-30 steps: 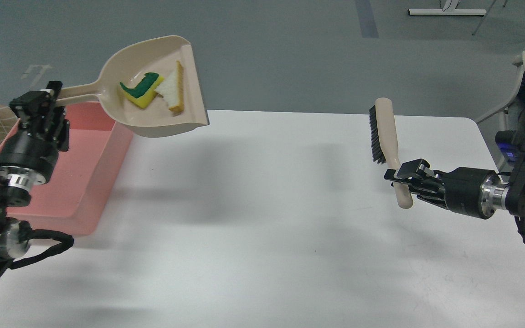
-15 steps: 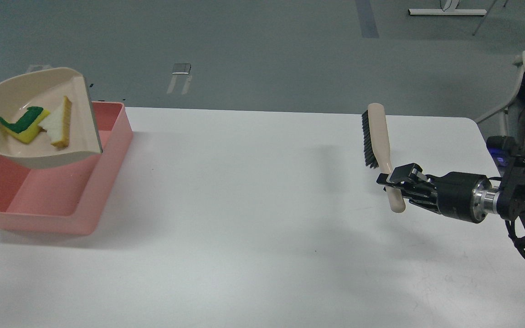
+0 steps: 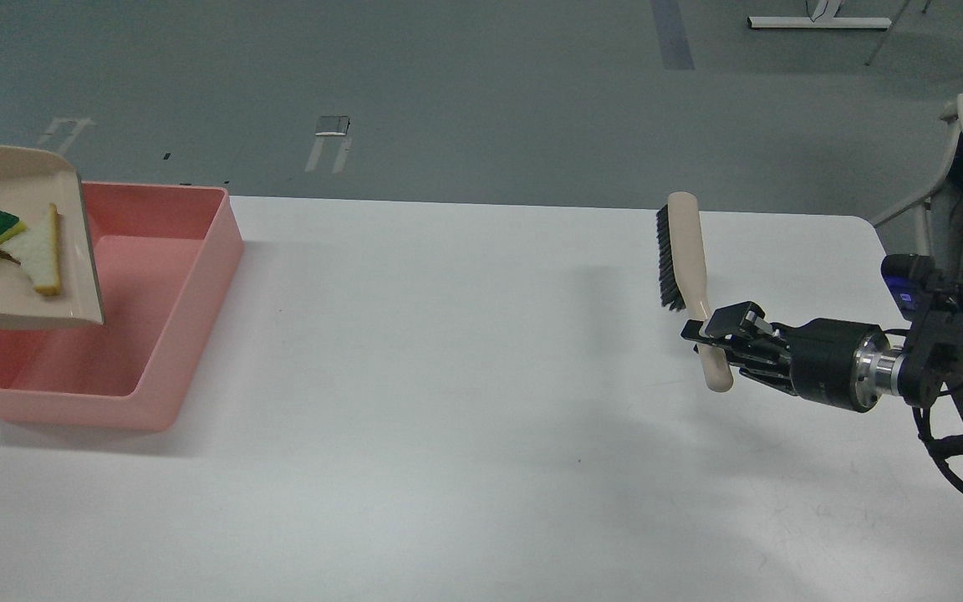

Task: Sweep and dump garbage into bin
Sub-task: 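Tilt the dustpan with the left gripper to dump contents into bin, then bring the dustpan back and lower it onto the table with left gripper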

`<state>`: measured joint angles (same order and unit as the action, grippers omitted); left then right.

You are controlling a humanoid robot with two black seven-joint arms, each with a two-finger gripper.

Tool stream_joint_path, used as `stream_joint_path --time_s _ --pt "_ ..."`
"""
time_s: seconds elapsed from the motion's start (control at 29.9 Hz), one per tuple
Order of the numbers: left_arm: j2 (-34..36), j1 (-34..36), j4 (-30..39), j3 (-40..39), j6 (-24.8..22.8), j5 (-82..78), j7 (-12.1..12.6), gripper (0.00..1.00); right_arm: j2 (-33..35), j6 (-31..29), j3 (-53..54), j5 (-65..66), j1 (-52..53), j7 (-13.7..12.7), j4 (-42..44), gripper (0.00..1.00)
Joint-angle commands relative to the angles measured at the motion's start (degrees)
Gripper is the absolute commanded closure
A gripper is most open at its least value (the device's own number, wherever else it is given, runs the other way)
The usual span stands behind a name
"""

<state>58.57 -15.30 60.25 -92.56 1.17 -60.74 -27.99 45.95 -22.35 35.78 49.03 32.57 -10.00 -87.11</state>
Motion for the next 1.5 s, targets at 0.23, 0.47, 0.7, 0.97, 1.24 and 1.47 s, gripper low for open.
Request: stream_joint_path --time_s 0.23,0.47,0.7,0.97,1.24,1.47 --pt "0.75 -0.16 1.27 0.1 8.76 -17.57 -0.01 1.0 -0.6 0.29 -0.1 0.01 -0.14 -0.02 -0.08 0.98" --pt "4.61 0.36 2.41 0.01 12.54 -21.62 -0.01 1.0 -1.03 0.2 -0.1 0.01 -0.14 -0.02 -0.08 0.98" --pt "6.38 4.74 8.83 0.01 11.85 -19.96 -0.01 1.0 -1.65 0.2 -0.01 0.01 -0.49 -0.02 0.18 0.98" --pt "11.65 13.44 12.69 -0.07 8.08 -14.69 1.01 1.0 -1.56 -0.33 -0.01 0.01 -0.67 -0.02 0.45 0.98" --pt "5.35 21.36 22.71 0.36 -1.86 1.83 12.43 1.0 -1.22 -0.5 -0.36 0.45 -1.37 0.07 1.24 0.98" --pt "-12.49 28.39 25.8 6.69 -7.85 2.82 21.48 1.0 -0.68 -0.68 -0.71 3.34 -2.16 0.42 1.15 0.98"
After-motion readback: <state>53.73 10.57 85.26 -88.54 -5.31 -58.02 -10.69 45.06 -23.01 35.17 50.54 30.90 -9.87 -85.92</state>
